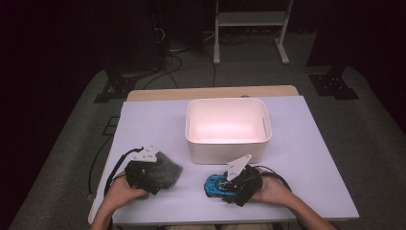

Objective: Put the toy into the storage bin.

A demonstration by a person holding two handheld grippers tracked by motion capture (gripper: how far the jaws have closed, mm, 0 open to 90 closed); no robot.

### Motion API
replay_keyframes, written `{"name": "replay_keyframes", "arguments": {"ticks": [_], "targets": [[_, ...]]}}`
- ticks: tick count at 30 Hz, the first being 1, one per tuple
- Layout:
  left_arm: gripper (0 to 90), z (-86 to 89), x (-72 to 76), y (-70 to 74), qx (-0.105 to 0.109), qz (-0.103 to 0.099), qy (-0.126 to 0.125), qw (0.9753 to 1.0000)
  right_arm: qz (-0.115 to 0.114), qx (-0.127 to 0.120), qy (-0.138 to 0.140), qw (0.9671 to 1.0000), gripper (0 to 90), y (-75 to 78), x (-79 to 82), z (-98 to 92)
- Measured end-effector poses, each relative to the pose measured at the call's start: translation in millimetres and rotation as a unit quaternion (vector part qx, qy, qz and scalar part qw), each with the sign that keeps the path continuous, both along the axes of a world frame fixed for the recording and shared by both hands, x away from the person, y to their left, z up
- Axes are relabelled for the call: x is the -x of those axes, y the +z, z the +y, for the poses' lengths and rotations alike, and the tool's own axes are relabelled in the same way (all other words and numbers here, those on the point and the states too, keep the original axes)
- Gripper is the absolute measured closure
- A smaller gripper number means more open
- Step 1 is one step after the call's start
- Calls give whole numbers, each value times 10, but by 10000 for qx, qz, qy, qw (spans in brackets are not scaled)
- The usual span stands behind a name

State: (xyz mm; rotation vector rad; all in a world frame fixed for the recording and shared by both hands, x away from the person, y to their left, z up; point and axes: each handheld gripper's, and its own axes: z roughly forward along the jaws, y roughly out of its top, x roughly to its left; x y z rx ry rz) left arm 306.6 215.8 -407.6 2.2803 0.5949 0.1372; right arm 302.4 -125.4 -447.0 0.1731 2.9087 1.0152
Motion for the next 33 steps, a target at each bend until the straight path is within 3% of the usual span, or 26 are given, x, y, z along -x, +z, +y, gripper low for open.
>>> {"name": "replay_keyframes", "arguments": {"ticks": [4,13,33], "targets": [[64,-1,1,-3,11,-1,-15,10000,-34,65,-30,10000,141,-45,9,19],[63,9,1,-28,5,26,-7,10000,38,-105,-138,9998,157,-73,10,3],[64,1,20,-25,7,30,-30,10000,-20,32,-269,9996,192,-33,14,-23]]}}
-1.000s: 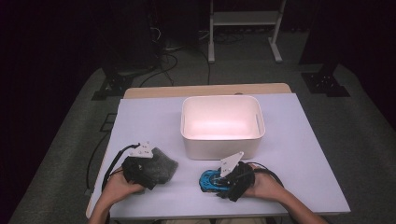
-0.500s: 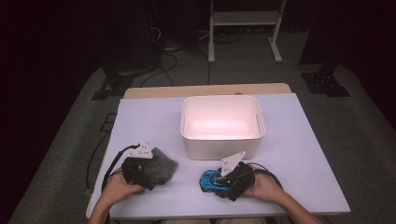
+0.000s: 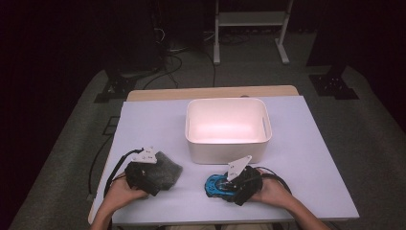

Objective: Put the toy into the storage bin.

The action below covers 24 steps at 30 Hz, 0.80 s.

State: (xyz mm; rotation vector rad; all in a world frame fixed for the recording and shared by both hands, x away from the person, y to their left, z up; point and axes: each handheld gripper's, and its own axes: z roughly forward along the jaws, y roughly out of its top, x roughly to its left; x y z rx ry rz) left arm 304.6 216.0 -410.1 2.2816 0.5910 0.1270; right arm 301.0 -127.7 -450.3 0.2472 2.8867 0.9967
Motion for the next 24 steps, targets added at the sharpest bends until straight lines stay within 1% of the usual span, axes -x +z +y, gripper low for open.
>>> {"name": "replay_keyframes", "arguments": {"ticks": [6,8,14,21,24], "targets": [[64,-5,-2,-4,-23,1,-29,10000,42,51,-55,10000,206,2,-4,-22],[64,-13,-1,-6,-29,7,-38,10000,39,61,-94,9999,223,6,-2,-20],[64,-21,3,-2,-13,7,-46,10000,-27,48,-43,10000,245,13,7,-25],[64,-9,-5,-8,-9,8,-40,10000,-15,21,33,10000,248,16,-9,-37],[64,-1,-9,-8,-14,12,-34,10000,6,-27,26,10000,249,17,-11,-45]]}}
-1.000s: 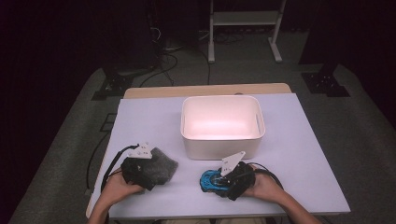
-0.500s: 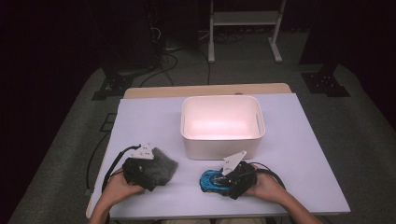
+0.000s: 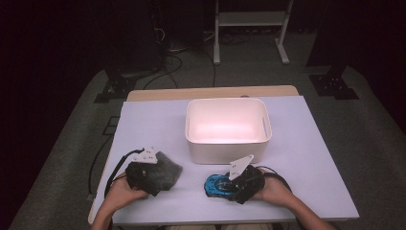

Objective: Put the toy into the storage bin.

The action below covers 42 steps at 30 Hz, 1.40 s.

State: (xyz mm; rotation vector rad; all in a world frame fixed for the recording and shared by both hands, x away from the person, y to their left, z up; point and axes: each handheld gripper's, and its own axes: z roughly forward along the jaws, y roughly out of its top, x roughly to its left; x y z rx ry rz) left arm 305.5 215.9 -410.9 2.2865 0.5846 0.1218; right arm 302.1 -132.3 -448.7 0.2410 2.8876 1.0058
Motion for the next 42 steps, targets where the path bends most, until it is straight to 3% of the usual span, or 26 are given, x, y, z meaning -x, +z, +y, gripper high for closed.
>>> {"name": "replay_keyframes", "arguments": {"ticks": [2,14,27,30,31,38,42], "targets": [[64,1,1,1,12,6,13,10000,-7,-102,19,9999,260,14,-6,-18],[64,-1,5,2,37,14,26,10000,6,-129,-68,9999,271,15,-11,-60],[64,-34,6,-11,4,48,-15,10000,-36,-24,-113,9999,259,14,1,-40],[63,-56,4,-9,-23,43,-65,10000,-130,182,-177,9996,242,-4,32,6],[64,-61,7,-6,-18,33,-71,10000,-33,115,-228,9997,244,-13,21,-8],[64,-29,7,1,15,38,-35,10000,-49,-51,-222,9997,249,-19,23,-49],[64,-18,3,2,40,31,-30,10000,-80,-10,-153,9999,250,-12,29,-44]]}}
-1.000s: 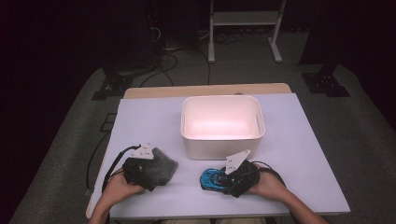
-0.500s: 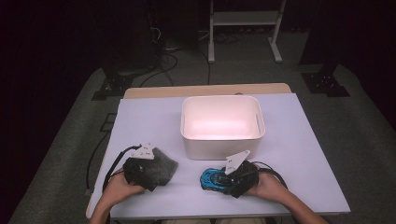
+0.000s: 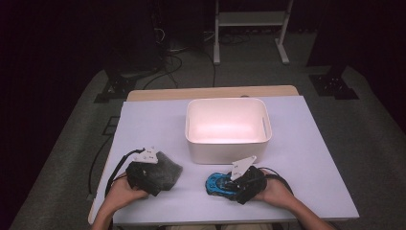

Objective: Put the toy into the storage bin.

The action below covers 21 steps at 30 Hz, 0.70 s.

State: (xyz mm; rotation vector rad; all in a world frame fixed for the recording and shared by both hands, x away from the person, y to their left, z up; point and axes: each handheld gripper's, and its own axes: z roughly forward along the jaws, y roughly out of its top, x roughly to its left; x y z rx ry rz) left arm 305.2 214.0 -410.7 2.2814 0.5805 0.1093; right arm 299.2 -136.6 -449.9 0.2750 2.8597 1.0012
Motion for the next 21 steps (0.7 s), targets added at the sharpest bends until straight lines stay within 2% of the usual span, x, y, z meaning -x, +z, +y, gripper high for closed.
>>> {"name": "replay_keyframes", "arguments": {"ticks": [9,11,21], "targets": [[64,7,6,9,4,-18,13,10000,-24,27,76,10000,250,27,46,20],[64,9,5,9,10,-23,17,10000,-19,-40,72,10000,250,48,47,7],[64,15,3,6,10,-25,21,10000,-29,-124,156,9998,250,239,83,-19]]}}
